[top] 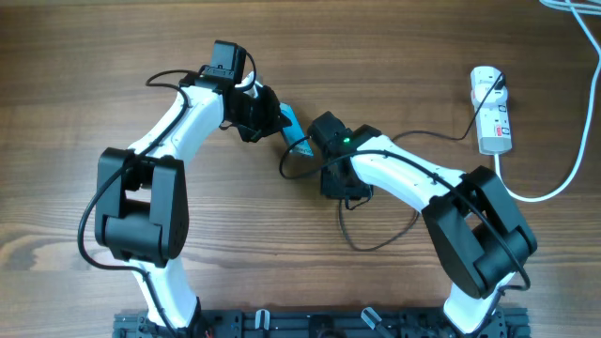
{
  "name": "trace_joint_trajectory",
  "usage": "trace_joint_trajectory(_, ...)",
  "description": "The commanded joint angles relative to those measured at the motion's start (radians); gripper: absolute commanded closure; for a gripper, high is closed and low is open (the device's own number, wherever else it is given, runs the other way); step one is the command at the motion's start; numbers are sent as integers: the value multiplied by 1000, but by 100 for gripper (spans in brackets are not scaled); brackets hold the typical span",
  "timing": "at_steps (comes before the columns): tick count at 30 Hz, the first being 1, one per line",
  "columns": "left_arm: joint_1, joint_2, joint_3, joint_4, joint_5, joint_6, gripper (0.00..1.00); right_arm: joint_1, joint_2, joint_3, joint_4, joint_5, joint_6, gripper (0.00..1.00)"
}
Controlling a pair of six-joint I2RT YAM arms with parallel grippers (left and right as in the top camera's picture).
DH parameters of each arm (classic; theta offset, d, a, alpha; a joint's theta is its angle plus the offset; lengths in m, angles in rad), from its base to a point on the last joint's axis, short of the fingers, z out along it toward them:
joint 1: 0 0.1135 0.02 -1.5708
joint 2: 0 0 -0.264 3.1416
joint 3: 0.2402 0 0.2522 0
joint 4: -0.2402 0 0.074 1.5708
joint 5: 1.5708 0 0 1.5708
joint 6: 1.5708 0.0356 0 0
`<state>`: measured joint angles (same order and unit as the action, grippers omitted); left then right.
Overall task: Plug charger to phone and switch on socket
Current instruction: 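Lift the cable plug with the right gripper toward the phone's bottom port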
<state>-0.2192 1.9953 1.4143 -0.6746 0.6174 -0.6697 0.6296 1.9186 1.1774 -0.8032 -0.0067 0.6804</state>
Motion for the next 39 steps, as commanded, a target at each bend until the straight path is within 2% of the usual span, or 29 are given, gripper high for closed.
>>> trace_joint_trajectory(1,9,-26,5,0,10,19,96,1,30,-8,3,-16,3,85)
trace_joint_trajectory(4,9,-26,5,0,9,19,96,1,30,-8,3,-16,3,85)
trace_joint_trajectory(12,9,-26,5,0,9,19,96,-1,30,-5,22,-20,2,96)
trace_joint_trajectory(15,9,-26,5,0,18,19,96,-9,28,16,12,-44,-2,96)
trace_joint_trajectory(18,11,-28,5,69,177,19,96,-30,8,51,-1,-132,-97,96)
trace_joint_trajectory(21,13,-46,5,259,360,8,96,-53,-59,64,-32,-156,-132,96)
trace_joint_trajectory(26,13,-132,5,429,377,-27,96,-61,-245,64,-80,-152,-158,96)
trace_joint_trajectory(33,5,-264,5,459,377,-25,96,-60,-495,64,-139,-178,-202,96)
trace_joint_trajectory(39,-53,-290,5,446,357,-14,96,-49,-640,64,-174,-178,-291,96)
